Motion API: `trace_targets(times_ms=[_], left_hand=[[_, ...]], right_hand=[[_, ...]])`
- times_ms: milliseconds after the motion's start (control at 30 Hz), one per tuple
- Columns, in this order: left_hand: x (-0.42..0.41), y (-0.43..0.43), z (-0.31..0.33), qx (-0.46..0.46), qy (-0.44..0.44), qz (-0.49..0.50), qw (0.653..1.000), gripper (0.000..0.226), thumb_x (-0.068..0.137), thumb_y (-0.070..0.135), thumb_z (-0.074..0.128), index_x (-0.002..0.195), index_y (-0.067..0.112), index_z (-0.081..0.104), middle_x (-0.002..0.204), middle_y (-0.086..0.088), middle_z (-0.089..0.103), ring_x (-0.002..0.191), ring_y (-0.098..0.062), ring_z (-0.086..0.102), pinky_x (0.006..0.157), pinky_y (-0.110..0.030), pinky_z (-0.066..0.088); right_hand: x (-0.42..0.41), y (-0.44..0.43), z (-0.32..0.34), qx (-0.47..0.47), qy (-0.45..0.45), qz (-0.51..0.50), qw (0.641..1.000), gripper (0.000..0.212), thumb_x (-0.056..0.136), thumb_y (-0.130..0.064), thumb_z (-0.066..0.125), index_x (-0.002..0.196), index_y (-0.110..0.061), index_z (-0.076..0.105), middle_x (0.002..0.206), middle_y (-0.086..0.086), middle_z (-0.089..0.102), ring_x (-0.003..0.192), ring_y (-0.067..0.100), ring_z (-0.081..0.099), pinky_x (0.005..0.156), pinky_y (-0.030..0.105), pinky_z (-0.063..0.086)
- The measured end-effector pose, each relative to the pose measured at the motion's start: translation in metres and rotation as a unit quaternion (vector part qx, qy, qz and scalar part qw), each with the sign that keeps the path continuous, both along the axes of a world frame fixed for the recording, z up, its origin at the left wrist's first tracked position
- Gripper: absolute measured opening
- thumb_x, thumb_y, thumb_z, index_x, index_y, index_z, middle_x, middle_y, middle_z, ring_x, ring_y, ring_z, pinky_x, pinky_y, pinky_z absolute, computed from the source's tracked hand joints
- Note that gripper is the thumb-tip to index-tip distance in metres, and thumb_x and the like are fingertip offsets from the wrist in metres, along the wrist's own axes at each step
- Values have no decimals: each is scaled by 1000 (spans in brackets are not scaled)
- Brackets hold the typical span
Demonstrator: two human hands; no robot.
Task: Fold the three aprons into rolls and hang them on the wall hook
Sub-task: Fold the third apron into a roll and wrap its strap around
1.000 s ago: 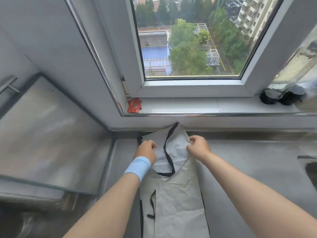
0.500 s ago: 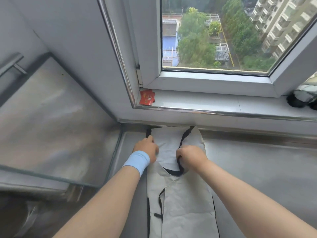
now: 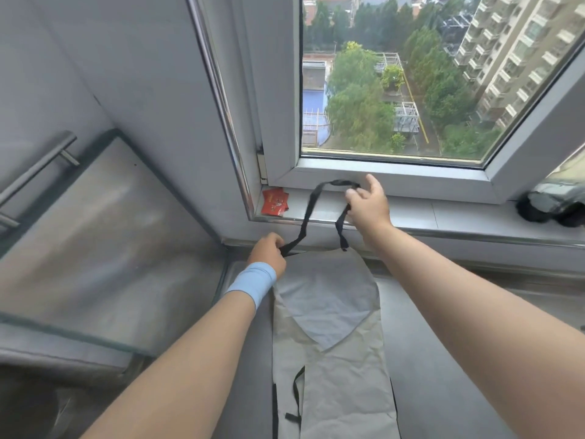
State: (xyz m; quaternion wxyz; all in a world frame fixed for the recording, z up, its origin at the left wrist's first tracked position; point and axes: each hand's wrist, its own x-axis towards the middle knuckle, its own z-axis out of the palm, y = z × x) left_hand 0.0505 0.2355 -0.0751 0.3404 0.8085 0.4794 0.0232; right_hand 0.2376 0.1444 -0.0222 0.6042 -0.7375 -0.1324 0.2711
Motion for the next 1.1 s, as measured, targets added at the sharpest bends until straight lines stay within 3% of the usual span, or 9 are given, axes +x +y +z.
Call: trace_targets(times_ms=[100,200,300,400,500,600,800,933,1100], left_hand=[[-7,2,-4,-40,42,37,998,34,90,5,48,123,12,50,120,-14,59,110,-33,57,92,-32,46],[-14,6,-14,-69,98,74,990,40,92,8,51,131,5,46,131,-16,55,120,-34,54,97,-34,44],[-19,7,-22,-152,131,97,975,36,91,16,56,123,0,56,116,-17,64,104,-33,65,89,-35,52],[-19,5,-28,-231,99,134,958,30,83,29,66,98,4,62,77,-13,66,66,-27,64,72,-34,57],[-16,10,-42,-223,83,159,958,19,74,23,71,75,8,61,62,-8,63,56,-24,60,65,-32,56],[-12,19,-50,-189,37,172,966,4,72,13,70,76,15,70,79,-5,71,74,-24,68,79,-31,58],[-10,18,-62,-87,-18,122,989,15,77,12,57,81,21,68,91,-3,73,86,-27,68,79,-28,56],[-21,10,-64,-151,-100,192,965,10,83,11,46,85,18,52,75,-16,68,55,-32,68,56,-38,60],[-50,-11,-73,1,-55,-5,998,6,82,17,55,82,23,58,82,4,62,78,-22,60,76,-31,52]], right_hand=[[-22,-9,-16,-107,-195,68,973,77,87,-3,49,154,-20,16,142,10,48,122,24,53,104,33,40],[-56,-18,-37,-45,-468,81,879,64,74,11,45,134,-9,49,132,13,50,124,29,47,108,37,35],[-85,-21,-66,-79,-601,195,771,40,68,9,51,98,-12,67,112,11,60,104,32,55,83,40,42],[-111,-27,-95,-171,-523,381,743,30,73,1,56,88,-19,72,89,3,66,81,32,64,61,33,44],[-122,-28,-119,-252,-481,425,724,37,83,-12,40,102,-18,71,98,7,65,94,34,59,70,39,47],[-123,-29,-134,-267,-482,424,719,53,82,-23,19,109,-16,63,103,10,58,95,35,56,72,41,43],[-126,-15,-141,-355,-508,459,636,51,90,-21,48,139,-27,36,129,9,40,113,31,42,85,39,36],[-121,-9,-137,-344,-447,455,689,56,85,-14,50,139,-27,42,127,8,42,115,31,41,90,39,38],[-104,-49,-127,-227,-460,343,787,30,73,-7,51,93,-18,70,88,4,60,84,32,59,63,32,38]])
